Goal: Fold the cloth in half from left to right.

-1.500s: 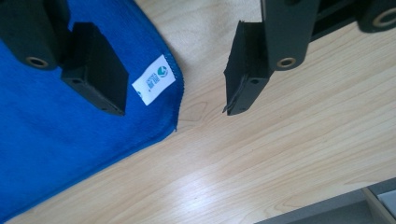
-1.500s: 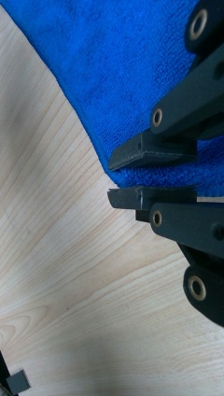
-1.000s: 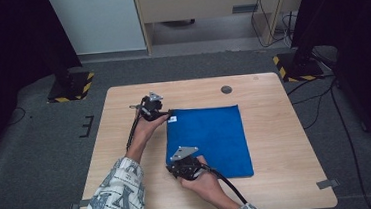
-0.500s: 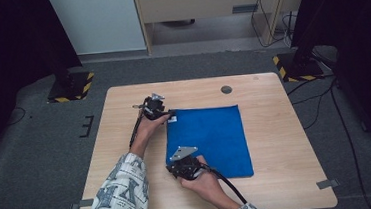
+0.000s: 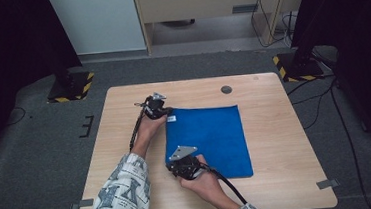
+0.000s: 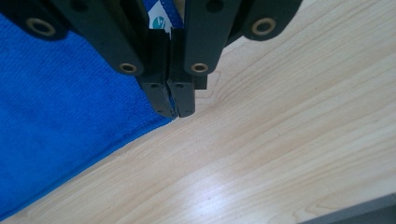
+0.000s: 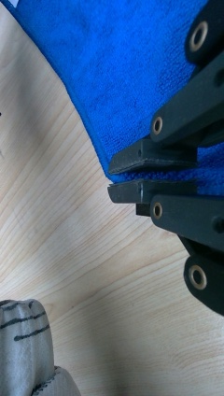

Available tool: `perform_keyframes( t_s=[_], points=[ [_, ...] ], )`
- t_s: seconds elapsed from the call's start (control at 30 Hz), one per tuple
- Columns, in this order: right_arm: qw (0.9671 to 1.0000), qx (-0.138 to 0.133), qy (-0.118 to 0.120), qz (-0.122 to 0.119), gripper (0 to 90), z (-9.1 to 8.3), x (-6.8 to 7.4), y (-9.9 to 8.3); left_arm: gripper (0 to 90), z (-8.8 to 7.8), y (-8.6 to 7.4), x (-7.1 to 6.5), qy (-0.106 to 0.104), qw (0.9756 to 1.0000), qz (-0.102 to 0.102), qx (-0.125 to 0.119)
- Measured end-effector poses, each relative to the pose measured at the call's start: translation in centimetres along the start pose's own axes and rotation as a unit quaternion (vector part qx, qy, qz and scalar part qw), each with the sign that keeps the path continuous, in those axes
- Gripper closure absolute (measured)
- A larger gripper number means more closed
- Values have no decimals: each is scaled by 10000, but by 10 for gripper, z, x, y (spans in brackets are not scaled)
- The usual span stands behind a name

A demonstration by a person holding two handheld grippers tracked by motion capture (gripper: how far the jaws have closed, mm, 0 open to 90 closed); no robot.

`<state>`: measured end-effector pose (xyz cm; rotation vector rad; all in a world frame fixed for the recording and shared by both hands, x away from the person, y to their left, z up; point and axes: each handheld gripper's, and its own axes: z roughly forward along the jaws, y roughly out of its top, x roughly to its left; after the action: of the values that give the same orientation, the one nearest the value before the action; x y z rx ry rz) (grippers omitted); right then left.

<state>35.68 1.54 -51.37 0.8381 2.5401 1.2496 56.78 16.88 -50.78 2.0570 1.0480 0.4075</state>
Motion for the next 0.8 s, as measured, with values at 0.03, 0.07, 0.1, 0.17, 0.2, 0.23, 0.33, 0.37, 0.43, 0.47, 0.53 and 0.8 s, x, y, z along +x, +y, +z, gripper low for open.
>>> perform_keyframes(
  t_s=[0.03, 0.07, 0.1, 0.17, 0.2, 0.23, 0.33, 0.37, 0.43, 0.47, 0.53, 0.8],
  points=[
    [10000, 0, 0, 0, 853, 0, 0, 0, 889, 0, 0, 0, 0, 10000, 0, 0],
    [10000, -5, -1, -3, 854, -1, 1, 1, 889, -2, 1, 0, 26, 10000, -8, -7],
    [10000, -19, -7, -53, 855, -3, 4, 3, 890, -7, 3, 1, 29, 10000, -45, -42],
    [10000, -31, -15, -65, 855, -4, 5, 4, 890, -9, 5, 1, 25, 10000, -55, -28],
    [10000, -39, -23, -84, 856, -5, 6, 5, 890, -11, 6, 1, 23, 10000, -50, -23],
    [9999, -75, -55, -104, 857, -7, 9, 7, 890, -13, 7, 0, 6, 10000, -69, -34],
    [9999, -90, -57, -89, 859, -9, 11, 10, 890, -20, 10, 0, 37, 10000, -82, -19],
    [9999, -102, -61, -105, 860, -9, 12, 11, 890, -23, 11, 0, 47, 10000, -77, 2],
    [9998, -157, -67, -73, 861, -12, 16, 14, 890, -26, 12, 0, 50, 9999, -93, 45],
    [9998, -157, -67, -73, 861, -12, 16, 14, 890, -28, 13, 0, 63, 9999, -103, 55],
    [9998, -171, -80, -90, 863, -14, 19, 17, 890, -32, 13, 1, 69, 9999, -125, 78],
    [9997, -194, -46, -143, 865, -15, 25, 23, 890, -41, 12, 10, 90, 9997, -176, 141]
  ],
)
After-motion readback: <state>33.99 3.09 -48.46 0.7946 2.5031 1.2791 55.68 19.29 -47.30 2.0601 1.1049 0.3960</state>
